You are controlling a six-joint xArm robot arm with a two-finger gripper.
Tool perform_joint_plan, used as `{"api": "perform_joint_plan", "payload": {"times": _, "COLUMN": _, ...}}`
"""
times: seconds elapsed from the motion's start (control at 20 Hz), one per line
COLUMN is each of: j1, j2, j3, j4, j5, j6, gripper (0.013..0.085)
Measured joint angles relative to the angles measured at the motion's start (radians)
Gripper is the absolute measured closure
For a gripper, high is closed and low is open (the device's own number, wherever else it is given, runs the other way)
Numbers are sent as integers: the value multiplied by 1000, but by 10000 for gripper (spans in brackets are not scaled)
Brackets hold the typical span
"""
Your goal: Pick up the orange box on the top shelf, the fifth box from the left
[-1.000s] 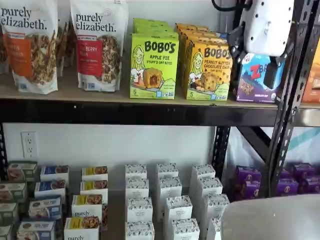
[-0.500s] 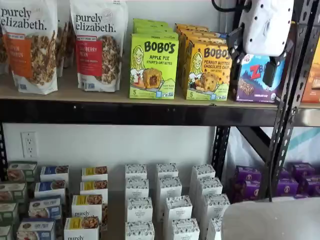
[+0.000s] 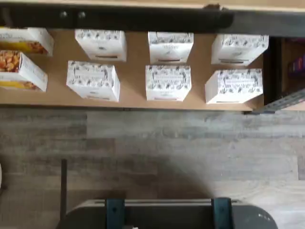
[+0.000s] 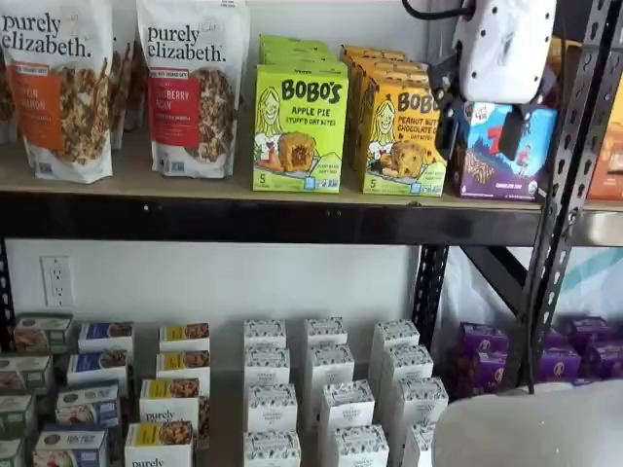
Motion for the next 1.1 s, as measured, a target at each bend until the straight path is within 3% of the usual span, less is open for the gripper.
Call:
{"api": "perform_joint_plan", "payload": {"times": 0.35, "j1": -25, "j2": 88, "j3": -36, "j4": 3, "j5": -115, "j6": -19, "gripper": 130}}
{"api": "perform_joint_plan", "payload": {"times": 0.95, "j1": -135, "j2": 263, "j3": -144, "j4": 97, "j5": -244, "j6": -119, "gripper": 130}}
{"api": "perform_joint_plan", "payload": {"times": 1.1, "j1": -133, "j2": 279, "j3": -152, "j4": 75, "j5": -275, "j6": -120, "gripper": 130}}
